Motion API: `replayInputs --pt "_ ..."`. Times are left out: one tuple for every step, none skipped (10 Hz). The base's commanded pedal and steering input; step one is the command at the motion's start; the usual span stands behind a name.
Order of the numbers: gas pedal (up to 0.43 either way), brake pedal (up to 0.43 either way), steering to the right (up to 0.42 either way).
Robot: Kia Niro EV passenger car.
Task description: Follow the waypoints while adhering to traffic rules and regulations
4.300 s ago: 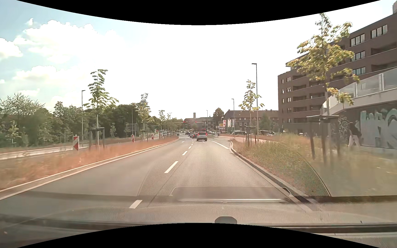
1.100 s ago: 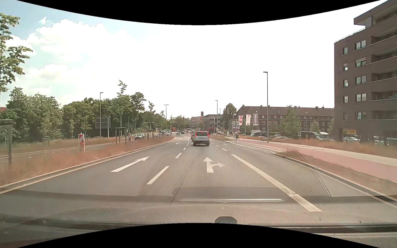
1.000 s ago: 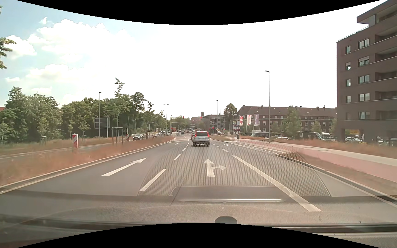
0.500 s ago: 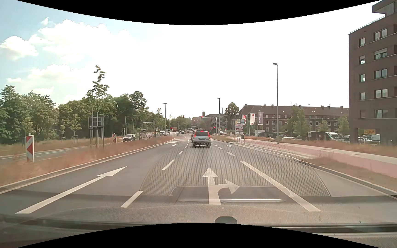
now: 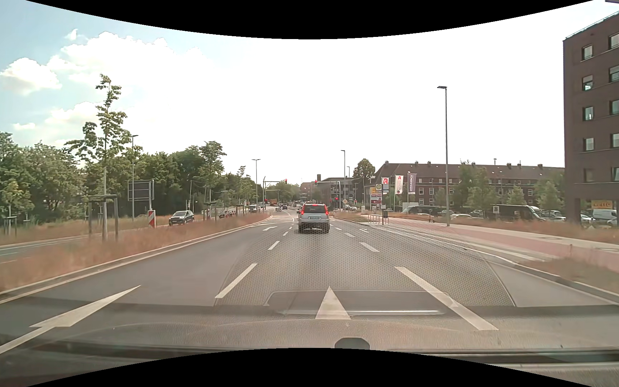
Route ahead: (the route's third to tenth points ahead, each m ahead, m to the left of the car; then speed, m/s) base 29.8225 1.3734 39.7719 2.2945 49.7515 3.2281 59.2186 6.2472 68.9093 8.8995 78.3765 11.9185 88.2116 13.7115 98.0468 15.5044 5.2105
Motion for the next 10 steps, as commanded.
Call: replayInputs --pt "0.000 0.018 -0.009" --pt "0.000 0.018 -0.008" --pt "0.000 0.018 -0.008" --pt "0.000 0.018 -0.008" --pt "0.000 0.018 -0.008" --pt "0.000 0.018 -0.008" --pt "0.000 0.018 -0.008" --pt "0.000 0.018 -0.008" --pt "0.000 0.018 -0.008" --pt "0.000 0.018 -0.008"
